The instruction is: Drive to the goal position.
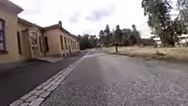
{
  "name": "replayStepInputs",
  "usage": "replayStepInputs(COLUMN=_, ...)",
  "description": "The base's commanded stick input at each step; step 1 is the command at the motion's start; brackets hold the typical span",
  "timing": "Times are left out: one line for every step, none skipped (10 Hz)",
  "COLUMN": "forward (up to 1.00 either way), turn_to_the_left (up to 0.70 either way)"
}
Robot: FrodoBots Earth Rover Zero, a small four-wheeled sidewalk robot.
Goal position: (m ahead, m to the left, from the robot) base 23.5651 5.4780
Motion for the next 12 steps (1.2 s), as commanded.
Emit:
replayStepInputs(forward=0.7, turn_to_the_left=0.0)
replayStepInputs(forward=0.7, turn_to_the_left=0.0)
replayStepInputs(forward=0.7, turn_to_the_left=0.0)
replayStepInputs(forward=0.7, turn_to_the_left=0.0)
replayStepInputs(forward=0.7, turn_to_the_left=0.0)
replayStepInputs(forward=0.7, turn_to_the_left=0.0)
replayStepInputs(forward=0.7, turn_to_the_left=0.0)
replayStepInputs(forward=0.7, turn_to_the_left=0.12)
replayStepInputs(forward=0.7, turn_to_the_left=0.14)
replayStepInputs(forward=0.7, turn_to_the_left=0.14)
replayStepInputs(forward=0.7, turn_to_the_left=0.04)
replayStepInputs(forward=0.7, turn_to_the_left=0.0)
